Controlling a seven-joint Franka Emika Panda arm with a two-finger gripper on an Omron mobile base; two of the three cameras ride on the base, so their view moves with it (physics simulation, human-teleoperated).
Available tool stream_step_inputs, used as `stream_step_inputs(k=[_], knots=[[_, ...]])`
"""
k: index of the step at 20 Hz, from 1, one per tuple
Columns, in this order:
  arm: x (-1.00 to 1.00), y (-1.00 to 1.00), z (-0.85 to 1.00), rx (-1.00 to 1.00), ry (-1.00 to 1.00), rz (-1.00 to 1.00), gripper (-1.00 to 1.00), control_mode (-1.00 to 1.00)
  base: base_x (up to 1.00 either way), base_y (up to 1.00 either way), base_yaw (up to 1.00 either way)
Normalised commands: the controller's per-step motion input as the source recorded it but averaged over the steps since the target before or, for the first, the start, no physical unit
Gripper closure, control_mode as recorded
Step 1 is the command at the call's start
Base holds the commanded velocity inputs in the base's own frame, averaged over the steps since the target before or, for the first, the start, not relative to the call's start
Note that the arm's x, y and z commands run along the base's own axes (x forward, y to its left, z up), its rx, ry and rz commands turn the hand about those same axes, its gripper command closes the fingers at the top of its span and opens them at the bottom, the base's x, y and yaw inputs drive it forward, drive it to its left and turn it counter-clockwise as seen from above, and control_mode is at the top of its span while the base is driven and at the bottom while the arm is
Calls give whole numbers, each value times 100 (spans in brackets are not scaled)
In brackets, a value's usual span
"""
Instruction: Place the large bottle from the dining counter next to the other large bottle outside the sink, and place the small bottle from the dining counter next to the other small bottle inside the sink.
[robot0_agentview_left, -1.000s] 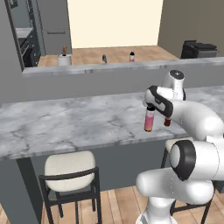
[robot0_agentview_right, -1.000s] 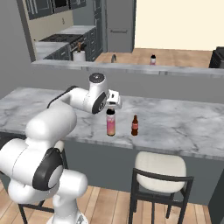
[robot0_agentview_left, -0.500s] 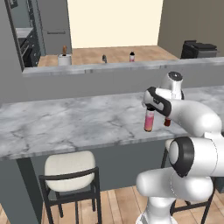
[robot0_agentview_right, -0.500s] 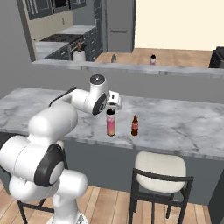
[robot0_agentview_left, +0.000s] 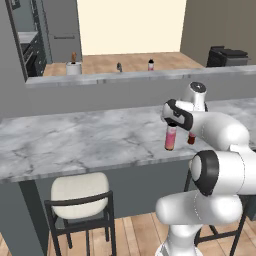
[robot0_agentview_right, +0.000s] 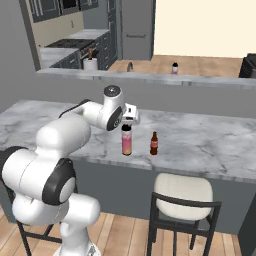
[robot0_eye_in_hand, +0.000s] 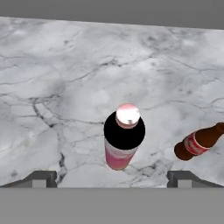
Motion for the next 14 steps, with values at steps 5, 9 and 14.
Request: stream_step_inputs(k=[5,9,14], knots=[[14,0,-12,0,0,0,-100,-100,0,0,0],[13,-2,-11,0,0,0,-100,-100,0,0,0],[10,-5,-11,0,0,0,-100,-100,0,0,0]])
